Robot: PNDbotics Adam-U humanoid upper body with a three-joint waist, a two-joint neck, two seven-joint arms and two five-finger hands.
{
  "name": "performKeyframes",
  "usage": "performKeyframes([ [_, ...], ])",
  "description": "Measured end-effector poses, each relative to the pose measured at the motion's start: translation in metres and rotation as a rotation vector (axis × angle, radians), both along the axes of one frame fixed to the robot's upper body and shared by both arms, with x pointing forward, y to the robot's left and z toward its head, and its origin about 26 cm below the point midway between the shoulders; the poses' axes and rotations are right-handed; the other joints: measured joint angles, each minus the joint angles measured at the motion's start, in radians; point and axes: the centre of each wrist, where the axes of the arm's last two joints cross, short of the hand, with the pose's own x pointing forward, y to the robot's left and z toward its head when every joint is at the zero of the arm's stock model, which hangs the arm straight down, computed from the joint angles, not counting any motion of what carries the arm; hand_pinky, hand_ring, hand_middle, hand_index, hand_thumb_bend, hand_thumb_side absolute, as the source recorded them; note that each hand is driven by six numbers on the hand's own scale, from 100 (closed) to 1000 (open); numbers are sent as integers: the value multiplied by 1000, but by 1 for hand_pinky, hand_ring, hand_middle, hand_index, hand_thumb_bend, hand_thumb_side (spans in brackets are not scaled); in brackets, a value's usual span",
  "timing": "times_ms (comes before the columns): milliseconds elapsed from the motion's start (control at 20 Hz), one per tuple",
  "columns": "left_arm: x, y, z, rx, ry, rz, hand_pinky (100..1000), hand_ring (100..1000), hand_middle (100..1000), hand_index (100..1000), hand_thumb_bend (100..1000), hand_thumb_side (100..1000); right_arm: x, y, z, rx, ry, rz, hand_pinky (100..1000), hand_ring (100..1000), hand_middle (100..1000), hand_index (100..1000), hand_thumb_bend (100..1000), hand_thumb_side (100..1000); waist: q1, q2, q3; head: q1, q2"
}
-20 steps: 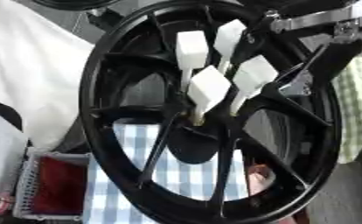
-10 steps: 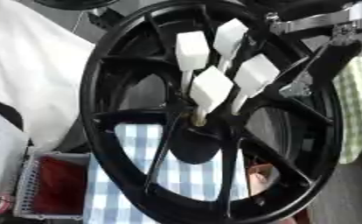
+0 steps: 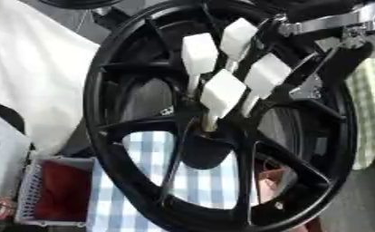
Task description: Pull the pin out of the wheel hub.
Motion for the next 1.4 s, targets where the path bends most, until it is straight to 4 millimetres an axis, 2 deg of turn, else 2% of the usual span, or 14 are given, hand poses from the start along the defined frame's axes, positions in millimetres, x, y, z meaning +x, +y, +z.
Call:
performKeyframes([
  [200,0,0,0,0,1,-2,812,775,590,763,259,730,3,0,-1,8,4,-3,817,798,606,697,100,100,0,0,0,0,0],
  [300,0,-1,0,-2,2,-3,812,775,591,763,259,729,3,0,0,11,4,-5,799,776,551,646,100,100,0,0,0,0,0],
  [600,0,-1,-1,-5,2,-6,813,776,591,763,258,730,5,0,3,60,-19,-27,767,726,461,546,100,100,0,1,0,0,0],
  [1050,0,-1,-1,-4,2,-7,813,777,592,763,257,731,4,-4,11,132,-50,-42,752,690,400,482,100,100,0,1,-5,0,-1],
  [1400,0,-1,-1,-5,2,-6,814,778,593,763,256,728,-9,-21,33,194,-111,-70,750,687,390,474,100,100,4,0,-18,3,-1],
])
